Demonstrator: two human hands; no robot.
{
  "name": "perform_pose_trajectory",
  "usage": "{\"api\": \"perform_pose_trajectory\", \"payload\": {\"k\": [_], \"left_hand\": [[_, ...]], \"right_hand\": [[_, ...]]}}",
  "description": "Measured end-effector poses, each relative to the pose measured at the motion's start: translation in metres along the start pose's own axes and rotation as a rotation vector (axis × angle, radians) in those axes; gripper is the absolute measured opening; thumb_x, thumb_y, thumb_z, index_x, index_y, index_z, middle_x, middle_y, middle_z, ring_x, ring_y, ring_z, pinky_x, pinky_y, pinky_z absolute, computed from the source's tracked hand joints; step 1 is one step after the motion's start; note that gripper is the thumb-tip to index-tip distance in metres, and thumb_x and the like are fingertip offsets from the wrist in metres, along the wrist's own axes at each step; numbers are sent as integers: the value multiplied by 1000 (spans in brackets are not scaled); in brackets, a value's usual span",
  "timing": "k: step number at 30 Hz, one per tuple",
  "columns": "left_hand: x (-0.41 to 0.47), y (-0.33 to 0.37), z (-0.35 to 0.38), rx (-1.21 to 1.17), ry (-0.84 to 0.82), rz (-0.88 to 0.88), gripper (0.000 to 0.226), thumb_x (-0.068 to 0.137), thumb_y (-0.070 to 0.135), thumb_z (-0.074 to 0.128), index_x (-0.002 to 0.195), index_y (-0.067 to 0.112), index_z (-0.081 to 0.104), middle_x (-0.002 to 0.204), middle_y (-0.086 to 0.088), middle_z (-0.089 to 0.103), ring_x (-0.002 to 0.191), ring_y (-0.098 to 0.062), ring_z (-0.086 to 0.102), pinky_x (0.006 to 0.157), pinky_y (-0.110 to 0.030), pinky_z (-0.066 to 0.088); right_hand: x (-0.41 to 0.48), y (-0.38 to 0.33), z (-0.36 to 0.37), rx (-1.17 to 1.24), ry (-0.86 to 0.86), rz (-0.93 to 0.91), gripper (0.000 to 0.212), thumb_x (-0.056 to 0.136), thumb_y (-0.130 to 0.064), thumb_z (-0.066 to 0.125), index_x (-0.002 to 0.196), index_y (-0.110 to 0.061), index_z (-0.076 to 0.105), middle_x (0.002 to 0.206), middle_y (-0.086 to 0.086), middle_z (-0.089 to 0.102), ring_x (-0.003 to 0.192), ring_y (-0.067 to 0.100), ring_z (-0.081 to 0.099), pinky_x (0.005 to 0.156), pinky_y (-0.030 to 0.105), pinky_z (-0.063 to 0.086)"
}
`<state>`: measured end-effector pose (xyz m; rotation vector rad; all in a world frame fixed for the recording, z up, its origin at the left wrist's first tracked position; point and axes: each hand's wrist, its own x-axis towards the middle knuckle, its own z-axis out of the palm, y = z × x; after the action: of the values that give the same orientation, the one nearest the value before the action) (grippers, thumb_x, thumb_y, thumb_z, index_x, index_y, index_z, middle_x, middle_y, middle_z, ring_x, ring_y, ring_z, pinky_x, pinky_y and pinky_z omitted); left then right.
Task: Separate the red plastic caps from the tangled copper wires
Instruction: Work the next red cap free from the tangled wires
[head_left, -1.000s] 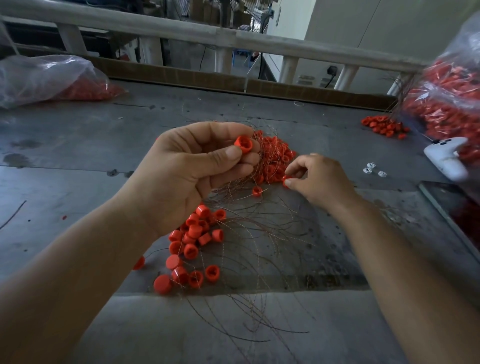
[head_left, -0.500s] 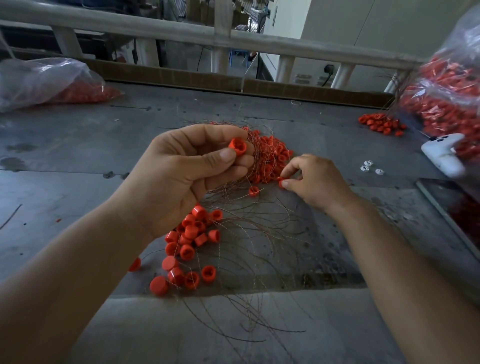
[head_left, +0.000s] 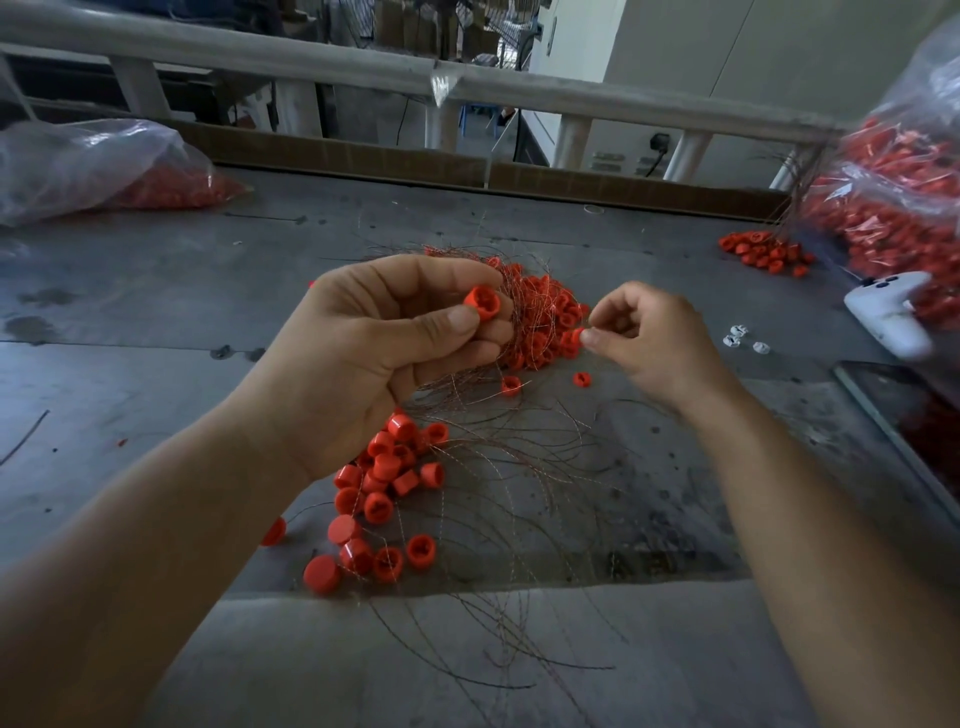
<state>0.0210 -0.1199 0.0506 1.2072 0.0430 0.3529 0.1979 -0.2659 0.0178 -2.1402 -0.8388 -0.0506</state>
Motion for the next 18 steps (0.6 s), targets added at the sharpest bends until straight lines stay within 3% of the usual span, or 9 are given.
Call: {"api": "perform_pose_trajectory", "payload": {"k": [3, 6, 9, 13, 18], "left_hand": [[0, -1, 1, 29, 5, -1, 25, 65, -2, 54, 86, 3, 67, 75, -8, 72, 67, -13, 69, 60, -17, 54], [0, 0, 0, 52, 5, 2, 26, 65, -1, 55, 88, 2, 65, 75, -8, 72, 68, -13, 69, 61, -17, 54], [0, 0, 0, 85, 4, 6, 25, 64, 0, 57, 87, 4, 67, 76, -8, 72, 69, -13, 69, 61, -18, 54], [1, -3, -1, 184, -2, -9, 25, 62, 2, 59, 83, 9, 71, 78, -9, 72, 72, -15, 70, 62, -17, 54], [2, -3, -2, 245, -9, -20, 26, 61, 4, 60, 81, 14, 72, 75, -7, 72, 72, -14, 70, 62, -16, 53]], "right_hand": [[-1, -1, -1, 104, -79, 35, 26, 82, -4, 64, 75, -28, 58, 75, 1, 57, 72, 12, 52, 75, 34, 46], [-4, -3, 0, 118, -145, 47, 26, 86, -6, 60, 77, -30, 63, 70, -2, 54, 63, 7, 49, 65, 22, 44], [-6, -11, -1, 368, -150, 131, 21, 88, -4, 56, 76, -19, 64, 66, -3, 60, 54, 1, 57, 53, 14, 46], [-11, -26, -5, 753, -244, 208, 17, 90, -4, 50, 80, -11, 62, 59, -4, 64, 54, 7, 61, 50, 17, 49], [-21, -47, -1, 937, -372, 184, 18, 78, -10, 54, 80, -19, 69, 59, -2, 63, 52, 8, 60, 47, 16, 47]]}}
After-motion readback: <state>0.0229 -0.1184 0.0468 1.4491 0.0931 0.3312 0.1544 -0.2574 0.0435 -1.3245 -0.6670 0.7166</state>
